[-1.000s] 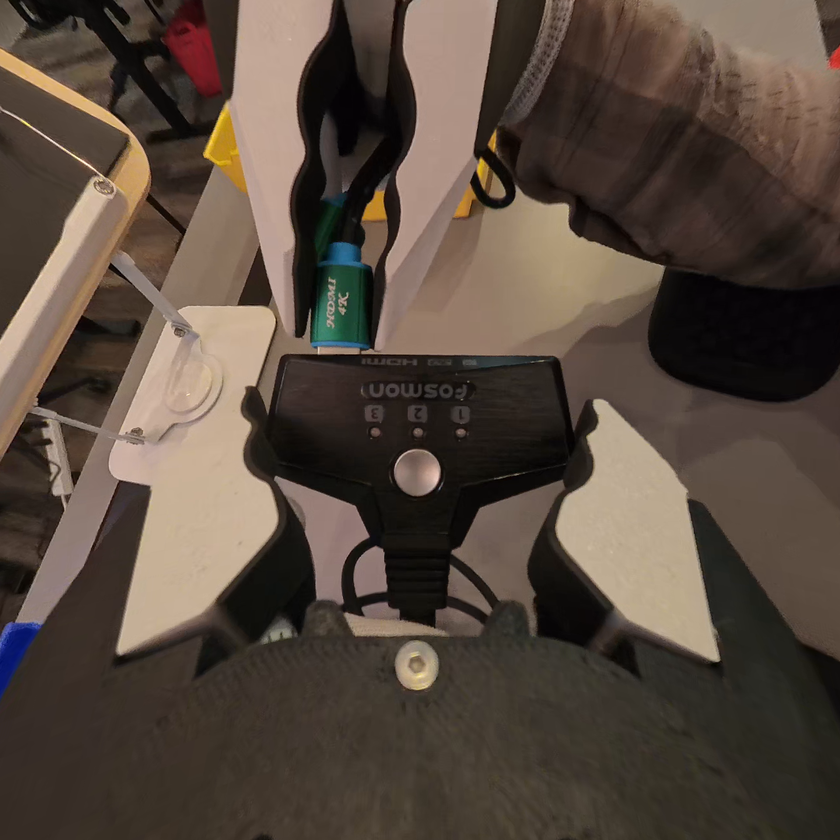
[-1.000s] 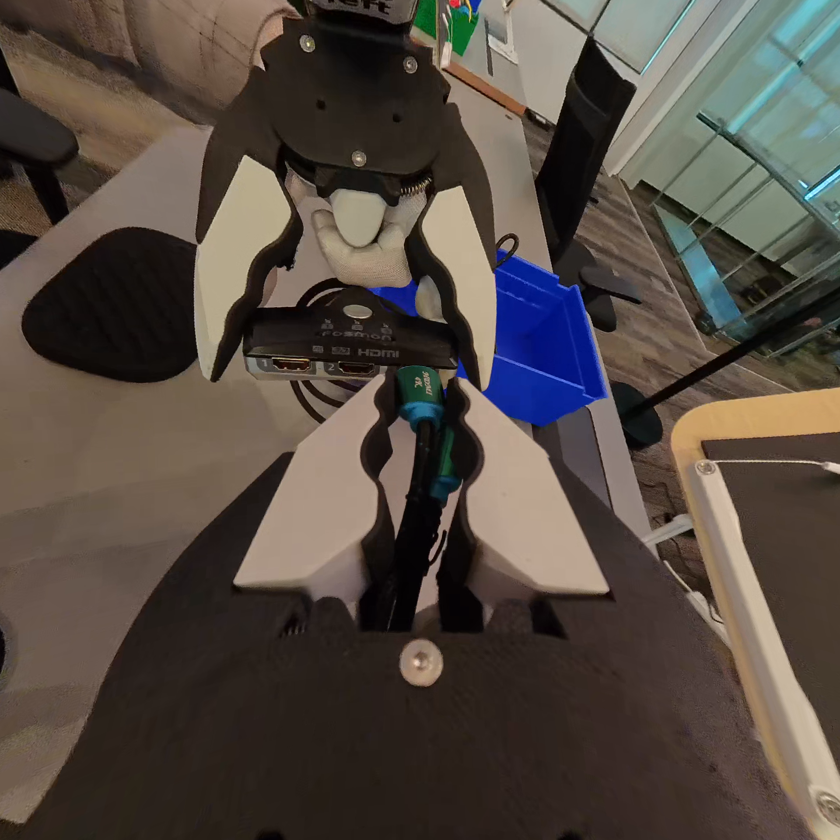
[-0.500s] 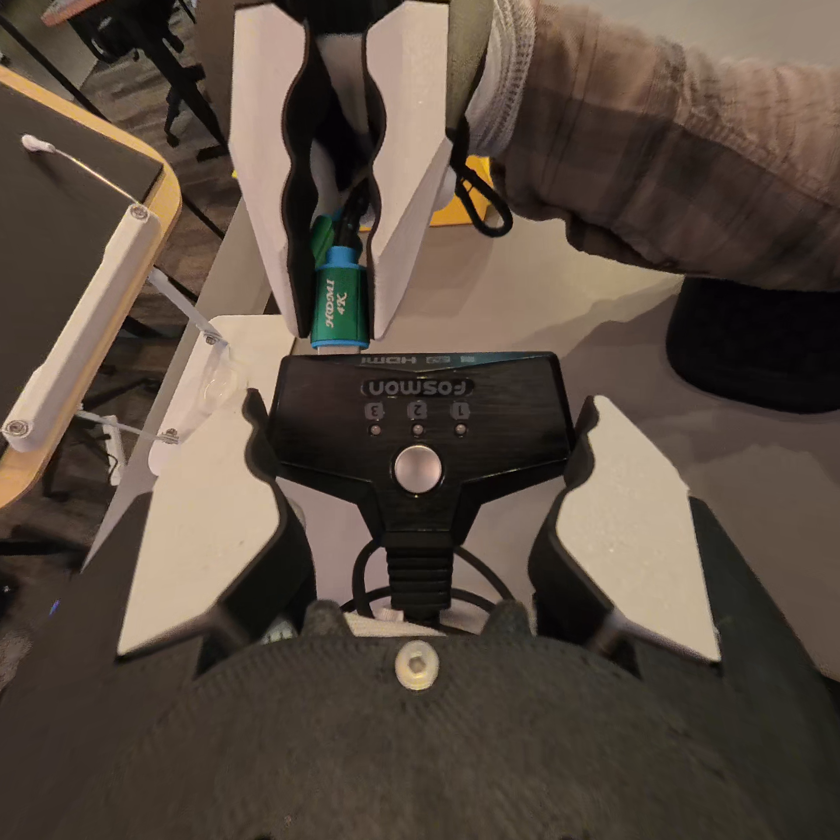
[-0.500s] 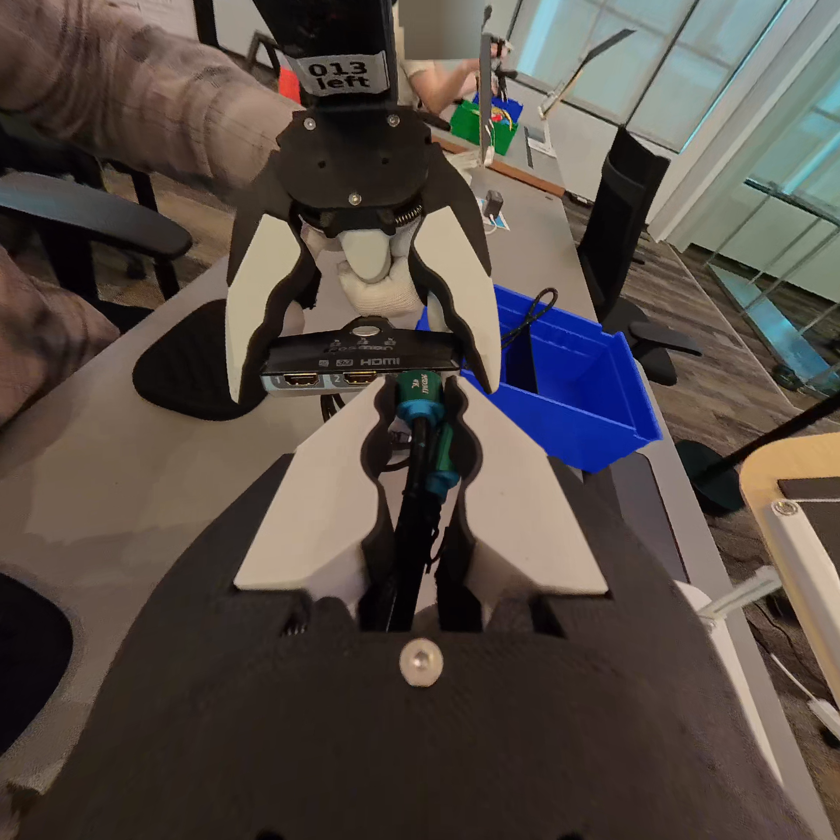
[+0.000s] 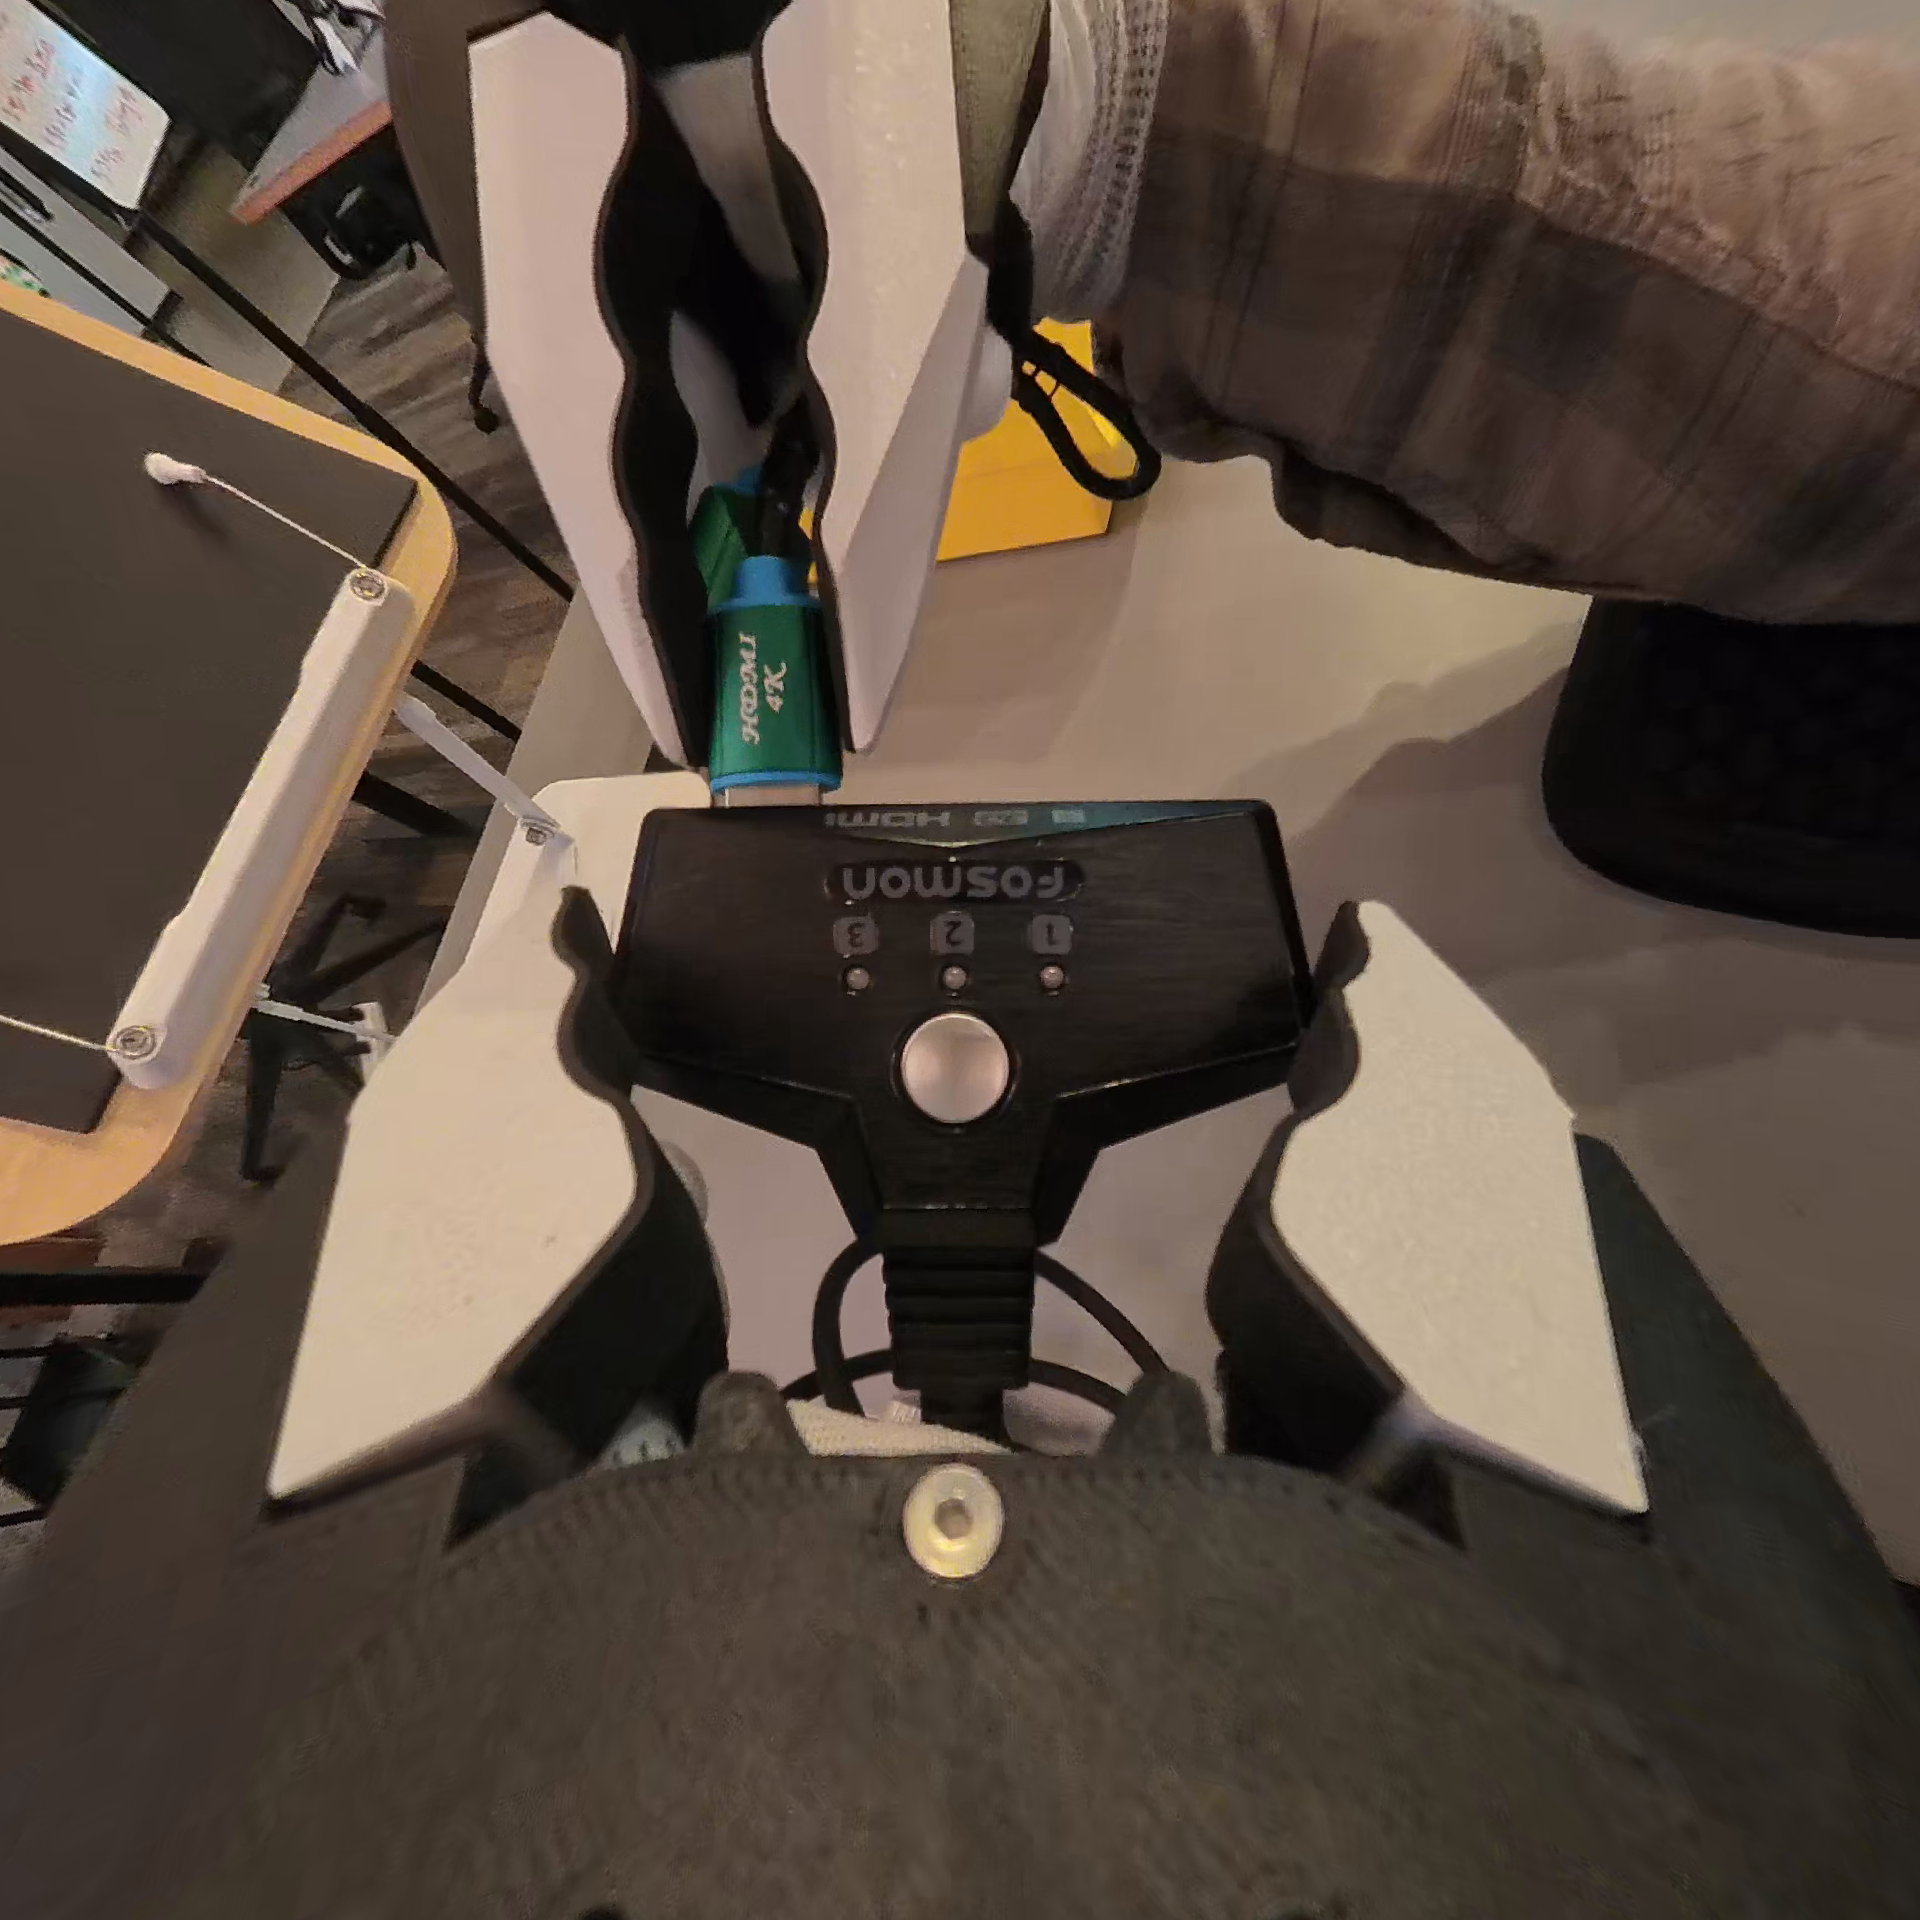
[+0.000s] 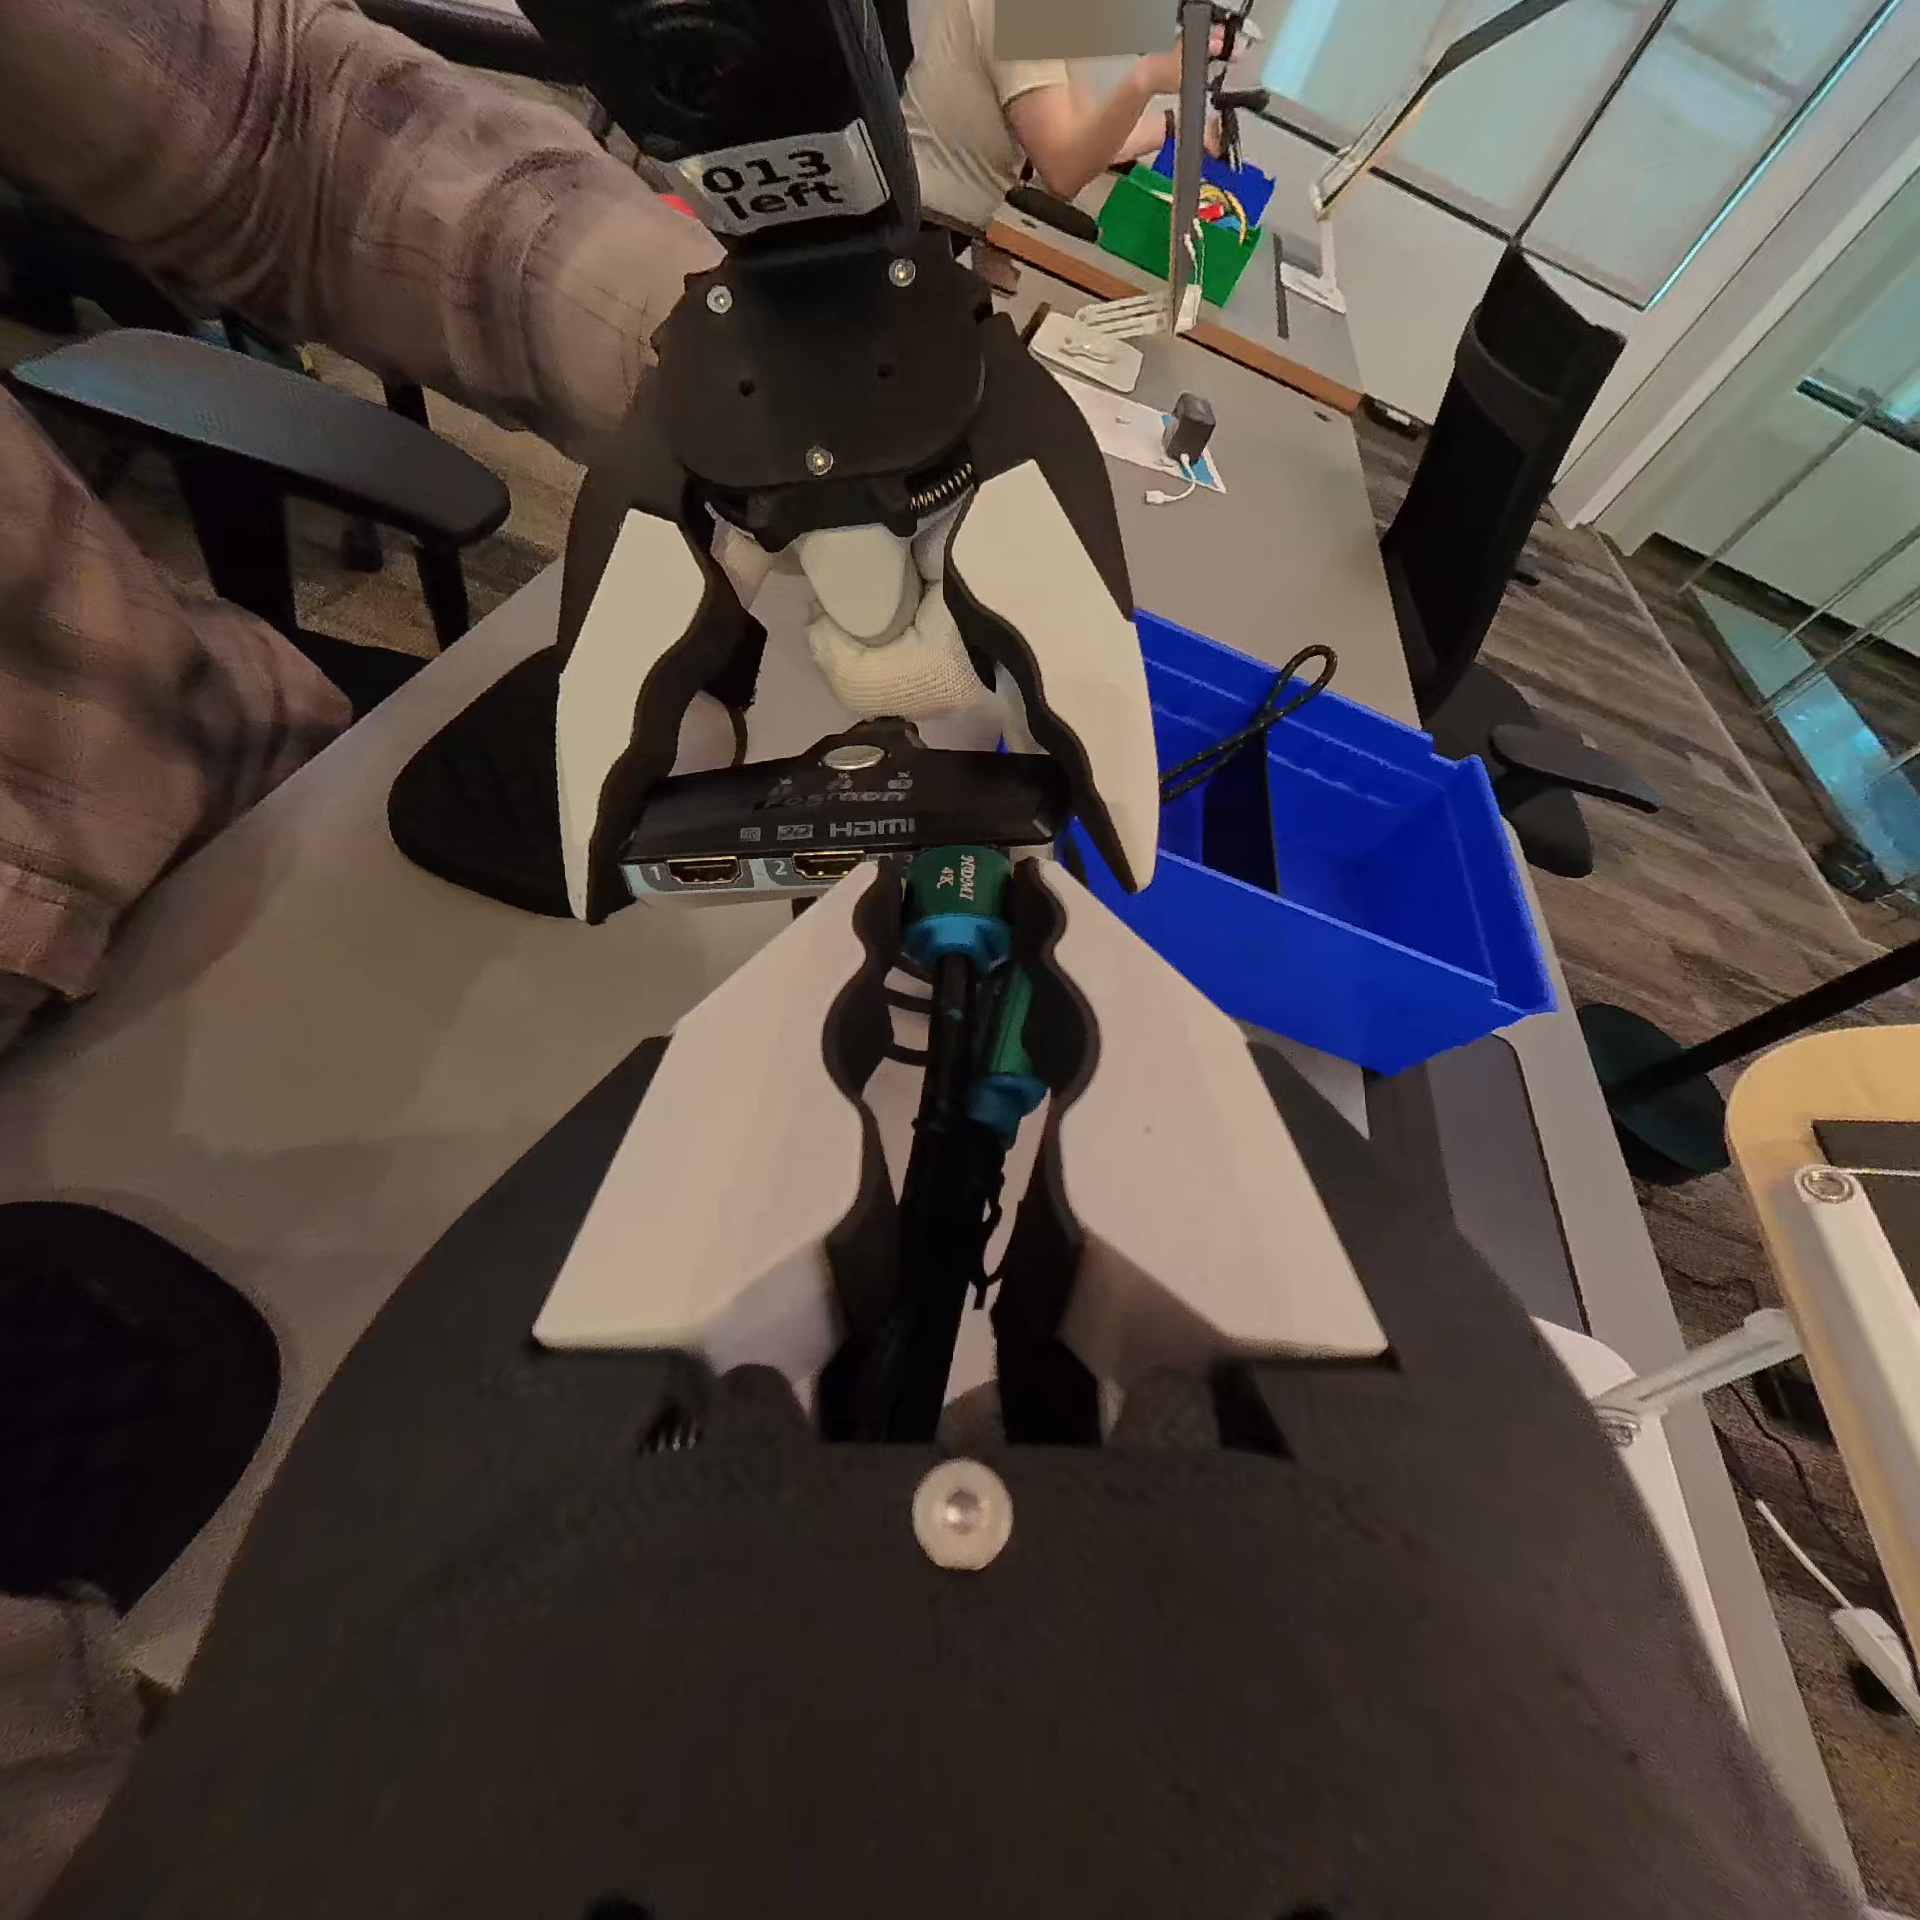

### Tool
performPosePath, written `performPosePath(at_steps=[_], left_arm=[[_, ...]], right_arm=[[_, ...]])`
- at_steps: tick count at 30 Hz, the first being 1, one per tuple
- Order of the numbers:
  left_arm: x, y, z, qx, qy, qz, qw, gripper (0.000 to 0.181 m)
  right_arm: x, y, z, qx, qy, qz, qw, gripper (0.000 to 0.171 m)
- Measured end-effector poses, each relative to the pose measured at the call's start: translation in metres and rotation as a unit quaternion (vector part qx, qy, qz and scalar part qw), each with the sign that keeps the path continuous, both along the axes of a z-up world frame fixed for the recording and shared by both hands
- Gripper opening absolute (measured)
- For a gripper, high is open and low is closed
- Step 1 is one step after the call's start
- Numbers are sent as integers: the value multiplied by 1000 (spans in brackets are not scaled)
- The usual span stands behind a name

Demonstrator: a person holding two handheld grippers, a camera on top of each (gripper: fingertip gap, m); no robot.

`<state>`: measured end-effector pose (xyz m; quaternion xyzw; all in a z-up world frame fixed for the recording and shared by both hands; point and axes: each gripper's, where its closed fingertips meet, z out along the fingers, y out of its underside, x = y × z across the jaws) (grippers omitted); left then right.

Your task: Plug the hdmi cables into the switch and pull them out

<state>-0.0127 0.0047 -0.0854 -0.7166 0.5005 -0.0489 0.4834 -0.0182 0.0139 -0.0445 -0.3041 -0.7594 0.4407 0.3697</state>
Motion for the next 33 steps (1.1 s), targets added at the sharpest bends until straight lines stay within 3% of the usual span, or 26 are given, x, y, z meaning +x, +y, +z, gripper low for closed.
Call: performPosePath(at_steps=[8, 11, 13, 15, 18, 25, 33], left_arm=[[-6, 0, 1, -22, -69, 14, 997, 124], [-10, -1, -3, -3, -20, 27, 999, 125], [-38, -3, -15, 2, 14, 60, 998, 124], [-38, -13, -14, -7, 12, 57, 998, 124], [-29, -10, -15, -6, 52, 45, 998, 124], [-16, 21, -1, -44, 46, -3, 998, 124], [22, 66, -50, -111, 25, -62, 992, 124]], right_arm=[[-11, 2, 1, 42, -9, -42, 998, 19], [-5, 0, 2, 11, 0, -15, 1000, 19], [22, 6, 31, -40, 71, 8, 997, 19], [41, 30, 37, -40, 87, -42, 995, 18], [30, 30, 36, -35, 83, -54, 994, 19], [33, 23, 67, -3, 146, -74, 987, 18], [42, 44, 82, -39, 199, -96, 974, 18]])
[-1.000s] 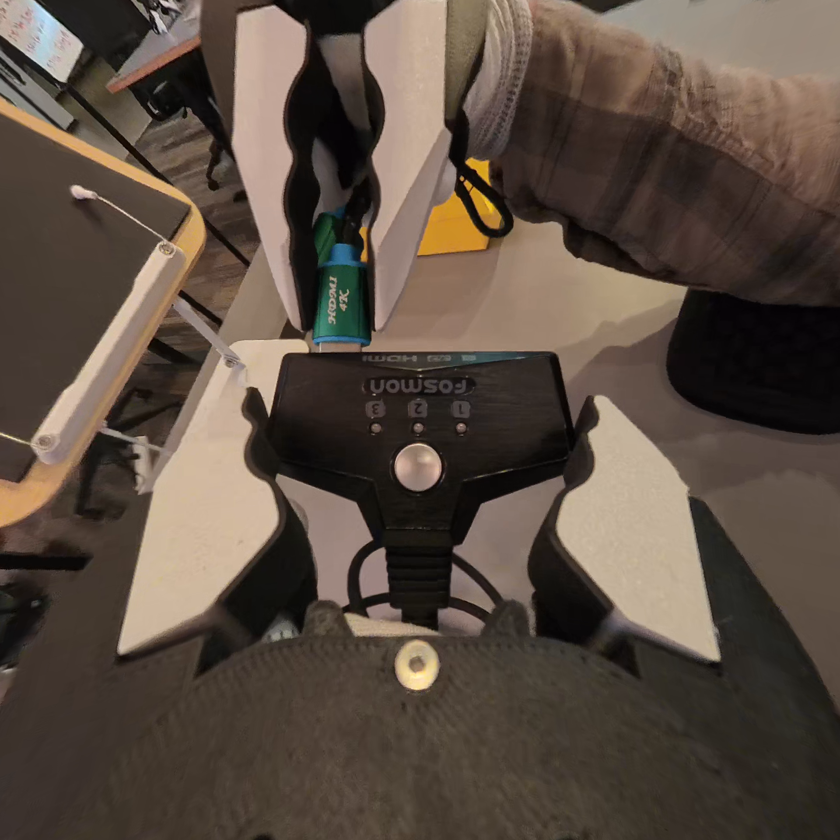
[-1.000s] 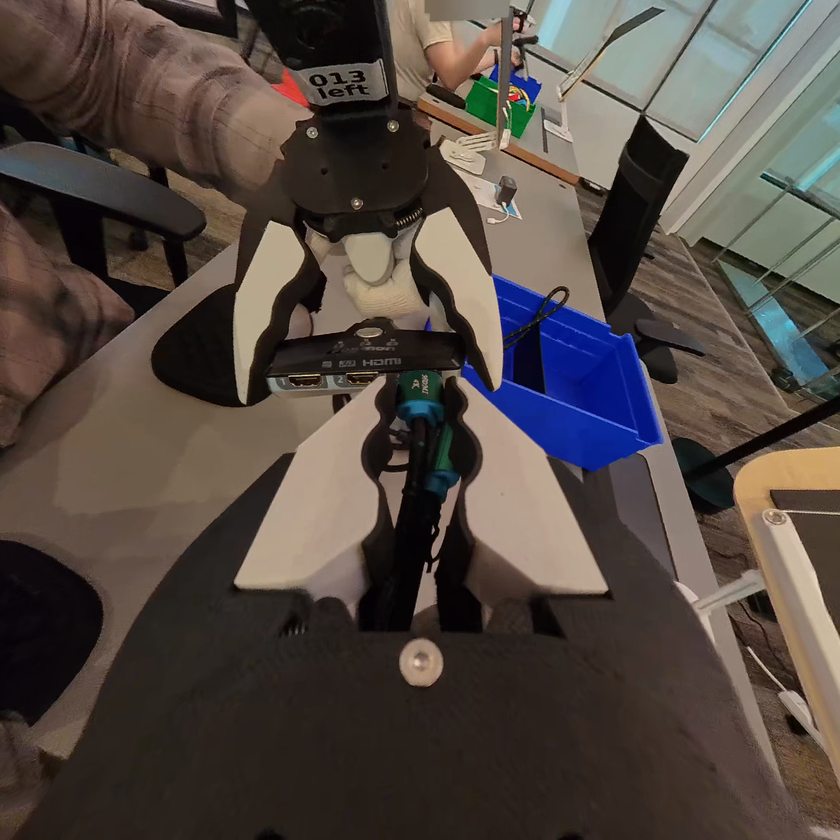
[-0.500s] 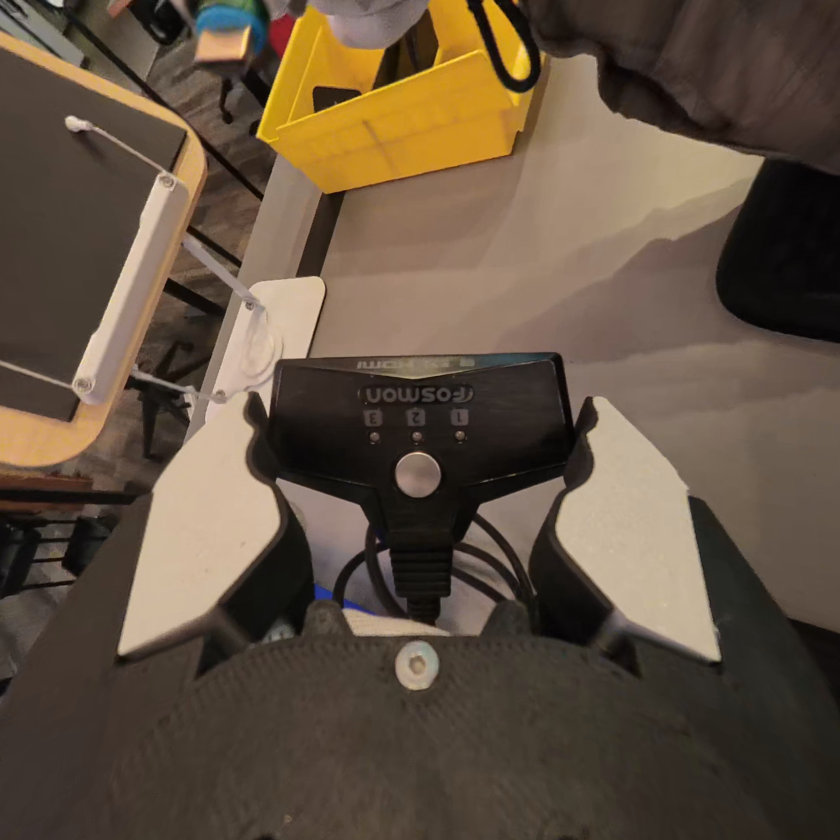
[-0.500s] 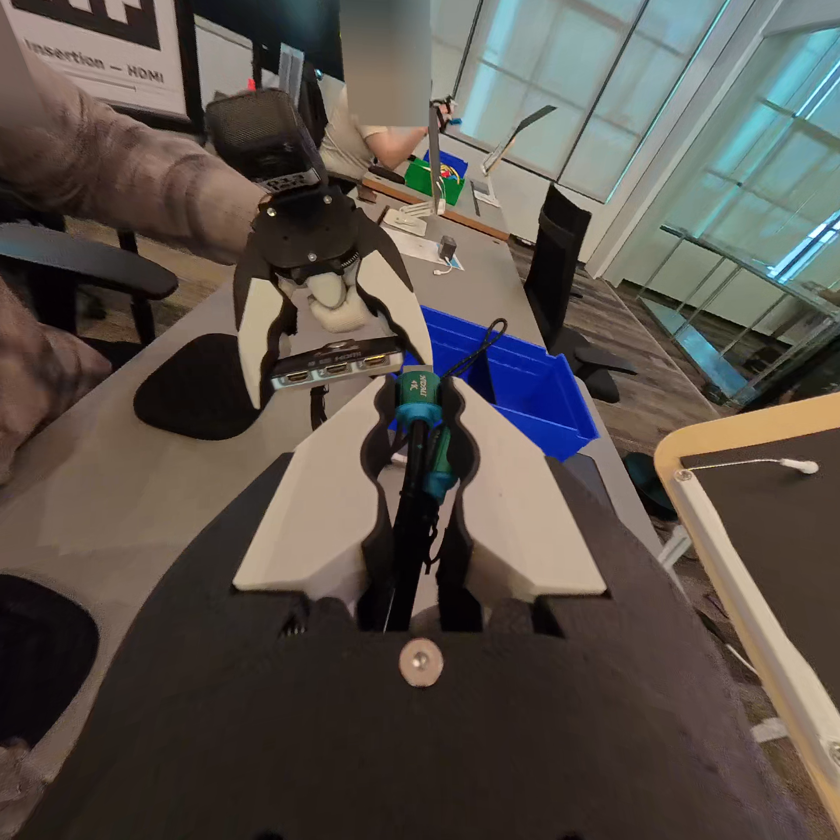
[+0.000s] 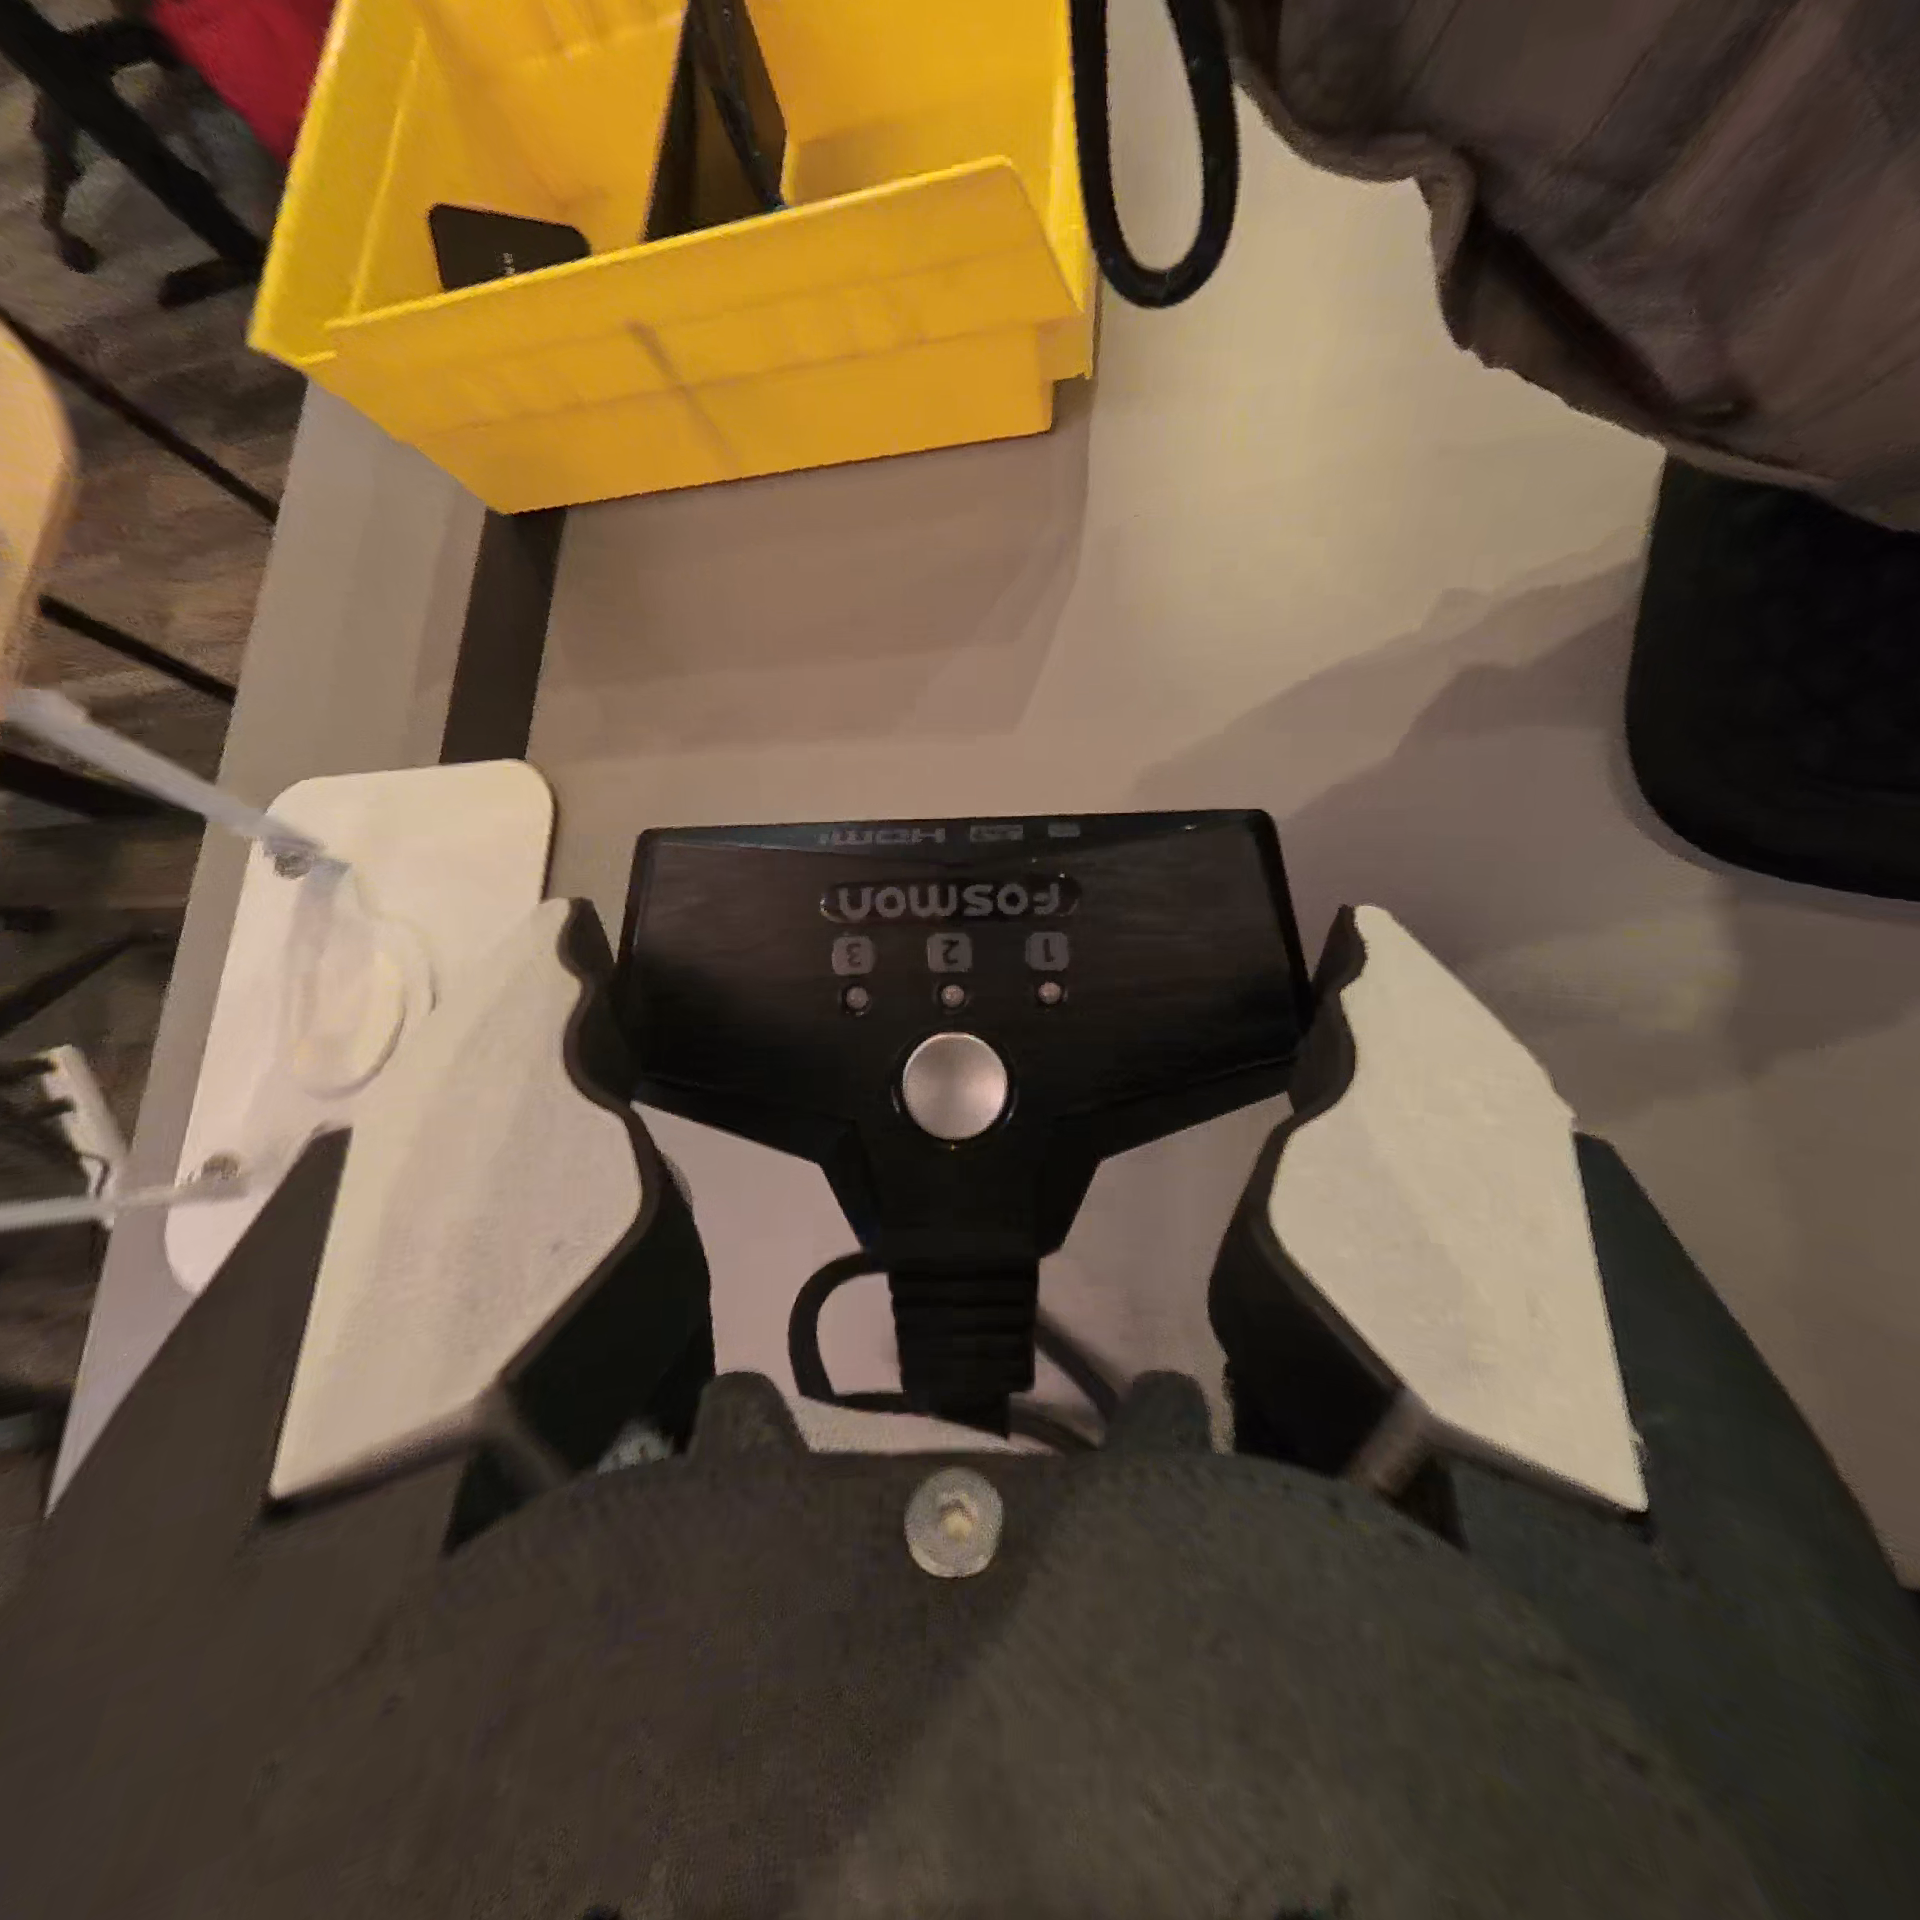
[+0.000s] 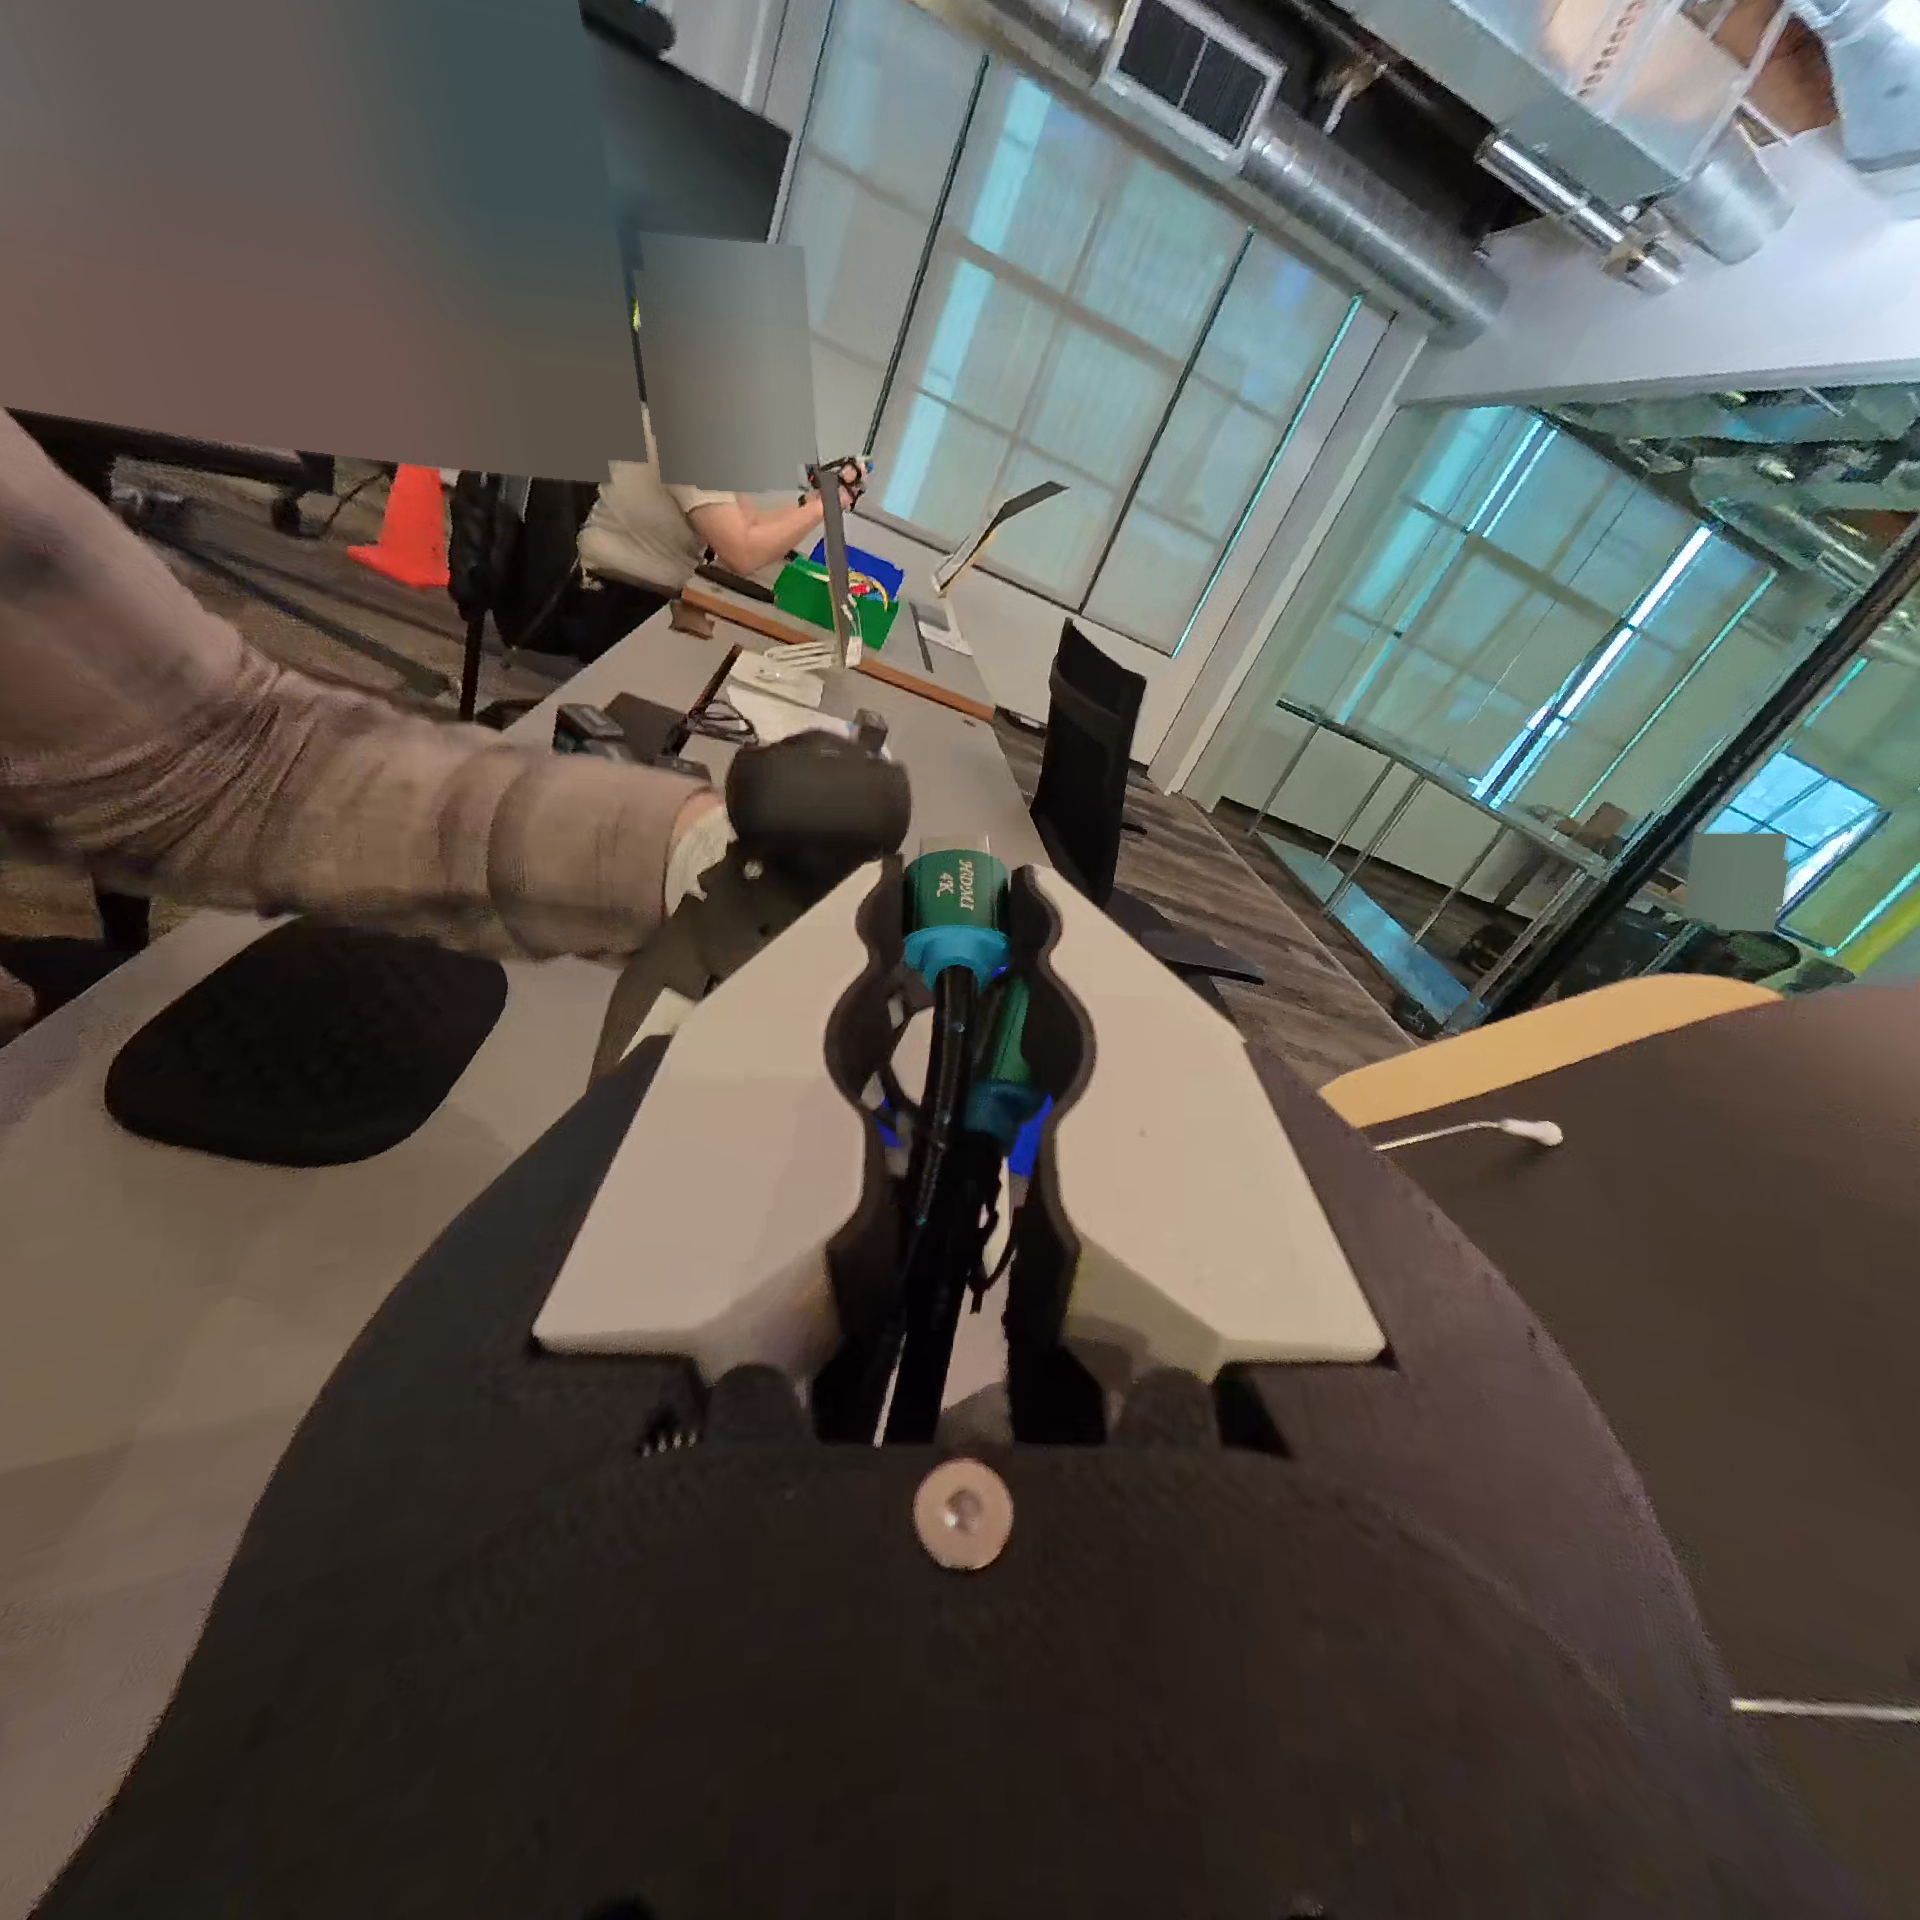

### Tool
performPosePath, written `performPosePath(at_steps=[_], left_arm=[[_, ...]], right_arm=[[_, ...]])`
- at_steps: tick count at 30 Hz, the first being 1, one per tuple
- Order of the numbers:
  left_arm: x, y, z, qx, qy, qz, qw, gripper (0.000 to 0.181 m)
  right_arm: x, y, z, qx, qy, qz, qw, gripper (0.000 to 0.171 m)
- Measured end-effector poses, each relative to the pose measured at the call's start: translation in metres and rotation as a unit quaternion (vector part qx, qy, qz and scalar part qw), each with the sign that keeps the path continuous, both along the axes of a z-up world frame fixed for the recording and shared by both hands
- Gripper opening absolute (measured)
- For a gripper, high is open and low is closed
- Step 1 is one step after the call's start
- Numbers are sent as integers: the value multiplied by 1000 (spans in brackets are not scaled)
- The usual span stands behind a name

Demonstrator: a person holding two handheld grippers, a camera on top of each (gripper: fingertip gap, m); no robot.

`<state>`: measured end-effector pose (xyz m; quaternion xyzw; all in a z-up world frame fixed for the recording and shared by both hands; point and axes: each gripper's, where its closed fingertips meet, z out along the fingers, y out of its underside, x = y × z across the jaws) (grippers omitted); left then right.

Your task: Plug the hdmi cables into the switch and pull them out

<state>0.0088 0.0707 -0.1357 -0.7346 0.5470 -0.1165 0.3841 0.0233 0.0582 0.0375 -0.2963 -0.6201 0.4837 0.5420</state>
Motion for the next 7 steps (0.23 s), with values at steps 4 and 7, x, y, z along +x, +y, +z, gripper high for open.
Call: performPosePath(at_steps=[4, 7], left_arm=[[16, 10, -23, -20, 9, -22, 1000, 124], [19, 11, -27, -26, 8, -32, 999, 124]], right_arm=[[7, 20, 3, -38, 30, -11, 999, 18], [8, 29, -3, -57, 25, -11, 998, 18]])
